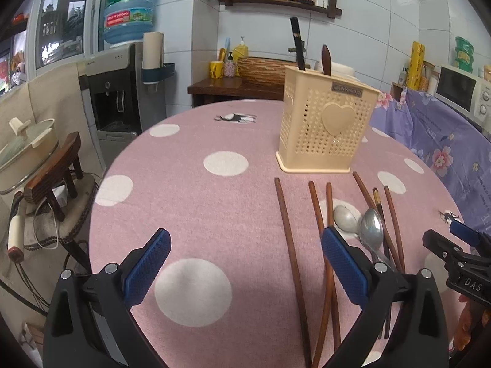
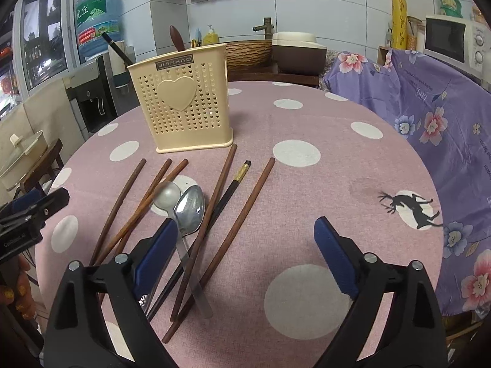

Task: Organize utensils
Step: 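Return to the utensils and grasp a brown wooden chopstick with the left tool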

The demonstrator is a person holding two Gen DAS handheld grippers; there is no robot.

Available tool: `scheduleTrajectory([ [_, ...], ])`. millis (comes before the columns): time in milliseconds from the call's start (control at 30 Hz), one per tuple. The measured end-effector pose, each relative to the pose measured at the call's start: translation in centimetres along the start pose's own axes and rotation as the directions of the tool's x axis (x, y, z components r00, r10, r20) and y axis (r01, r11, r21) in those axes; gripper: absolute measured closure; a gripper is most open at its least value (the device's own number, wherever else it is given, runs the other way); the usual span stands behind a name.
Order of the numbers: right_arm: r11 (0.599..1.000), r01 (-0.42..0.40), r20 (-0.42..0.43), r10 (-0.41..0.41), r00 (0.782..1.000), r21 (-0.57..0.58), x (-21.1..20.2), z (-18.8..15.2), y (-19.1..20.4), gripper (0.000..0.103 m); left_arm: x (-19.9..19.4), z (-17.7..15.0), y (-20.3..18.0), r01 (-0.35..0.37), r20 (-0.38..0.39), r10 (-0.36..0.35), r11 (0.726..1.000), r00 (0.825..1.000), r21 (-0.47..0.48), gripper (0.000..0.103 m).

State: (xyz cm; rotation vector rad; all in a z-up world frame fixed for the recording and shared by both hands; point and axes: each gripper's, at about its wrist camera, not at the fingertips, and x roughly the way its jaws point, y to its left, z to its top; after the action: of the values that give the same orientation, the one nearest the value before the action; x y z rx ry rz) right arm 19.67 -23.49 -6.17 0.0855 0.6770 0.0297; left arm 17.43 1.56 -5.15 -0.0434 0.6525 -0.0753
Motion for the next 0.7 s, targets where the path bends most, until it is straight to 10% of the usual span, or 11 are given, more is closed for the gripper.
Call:
scheduleTrajectory([
  [400, 1.000, 0.018, -0.031, -0.017, 0.999, 0.014, 0.0, -1.5, -0.3, 0.013, 0.7, -0.9, -1.0, 0.027, -0.053, -0.025, 0.999, 0.998, 0.040, 0.007],
  [700, 1.000, 0.006, -0.035, -0.006, 0.999, 0.024, -0.1, -1.4, -0.7, 0.013, 3.8, -0.1, -2.7, 0.111, -0.181, -0.097, 0.992, 0.979, 0.064, 0.060],
])
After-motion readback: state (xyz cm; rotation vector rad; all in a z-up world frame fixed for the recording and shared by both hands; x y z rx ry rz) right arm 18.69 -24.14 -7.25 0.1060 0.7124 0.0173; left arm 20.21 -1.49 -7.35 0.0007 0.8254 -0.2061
